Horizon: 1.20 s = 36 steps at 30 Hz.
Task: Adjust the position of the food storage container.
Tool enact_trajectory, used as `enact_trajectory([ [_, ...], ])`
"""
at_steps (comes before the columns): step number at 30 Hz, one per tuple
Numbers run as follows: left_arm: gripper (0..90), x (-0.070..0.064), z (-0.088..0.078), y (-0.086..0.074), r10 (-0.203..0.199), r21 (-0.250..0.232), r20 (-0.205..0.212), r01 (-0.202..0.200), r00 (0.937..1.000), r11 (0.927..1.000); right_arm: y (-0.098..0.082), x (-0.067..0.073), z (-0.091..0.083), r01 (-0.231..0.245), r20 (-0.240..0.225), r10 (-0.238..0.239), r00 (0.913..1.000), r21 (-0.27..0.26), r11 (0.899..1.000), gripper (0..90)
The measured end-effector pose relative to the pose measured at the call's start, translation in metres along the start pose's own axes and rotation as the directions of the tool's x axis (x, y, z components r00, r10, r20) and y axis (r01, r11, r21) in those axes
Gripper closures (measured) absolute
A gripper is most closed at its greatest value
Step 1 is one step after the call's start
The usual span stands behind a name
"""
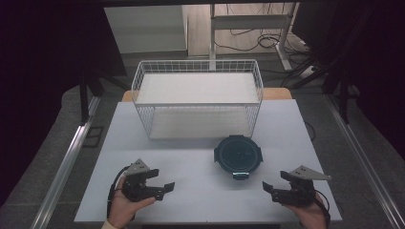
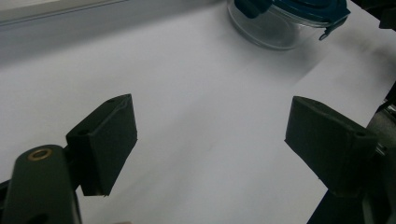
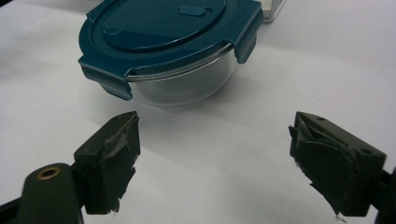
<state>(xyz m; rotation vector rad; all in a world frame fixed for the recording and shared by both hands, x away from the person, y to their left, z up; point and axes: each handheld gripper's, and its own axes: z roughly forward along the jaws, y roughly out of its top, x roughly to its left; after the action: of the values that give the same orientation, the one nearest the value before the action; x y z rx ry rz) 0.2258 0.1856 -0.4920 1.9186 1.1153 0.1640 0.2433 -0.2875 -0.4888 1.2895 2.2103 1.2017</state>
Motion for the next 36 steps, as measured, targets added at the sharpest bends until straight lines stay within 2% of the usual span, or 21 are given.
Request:
enact_trajectory([
  [15, 16.7, 0.0007, 0.0029, -0.0028, -0.01, 0.014, -0.005, 0.011, 0.9999, 0.9998, 0.0011, -0.0004, -0.0011, -0.013, -0.007, 0.013, 0.9999, -0.007, 1.0, 18.6],
  [21, 17.2, 0.0024, 0.0022, -0.0033, -0.021, 0.016, -0.007, 0.021, 0.9998, 0.9997, 0.0019, -0.0022, -0.0008, -0.013, 0.004, 0.013, 0.9999, -0.002, 1.0, 19.7],
  [25, 17.2, 0.0019, 0.0022, -0.0033, -0.016, 0.017, -0.014, 0.016, 0.9998, 0.9997, 0.0026, -0.0034, -0.002, -0.037, 0.006, 0.037, 0.9993, -0.006, 0.999, 20.8],
  [27, 17.3, 0.002, 0.002, -0.0031, -0.014, 0.019, -0.016, 0.014, 0.9998, 0.9997, 0.0023, -0.0038, -0.0014, -0.042, 0.007, 0.042, 0.9991, 0.003, 0.999, 21.8],
  [30, 17.3, 0.0035, 0.0022, -0.0029, -0.025, 0.029, -0.023, 0.025, 0.9994, 0.9993, 0.0028, -0.004, 0.0015, -0.021, 0.008, 0.02, 0.9998, 0.023, 1.0, 25.2],
  [34, 17.2, 0.0037, 0.0029, -0.0029, -0.027, 0.04, -0.019, 0.028, 0.9995, 0.9988, 0.0035, -0.0037, 0.0024, -0.033, 0.005, 0.033, 0.9994, 0.03, 0.999, 27.5],
  [36, 17.2, 0.0035, 0.001, -0.0016, -0.023, 0.038, -0.013, 0.024, 0.9996, 0.999, 0.0054, -0.0026, 0.003, -0.026, 0.004, 0.025, 0.9997, 0.032, 0.999, 29.2],
])
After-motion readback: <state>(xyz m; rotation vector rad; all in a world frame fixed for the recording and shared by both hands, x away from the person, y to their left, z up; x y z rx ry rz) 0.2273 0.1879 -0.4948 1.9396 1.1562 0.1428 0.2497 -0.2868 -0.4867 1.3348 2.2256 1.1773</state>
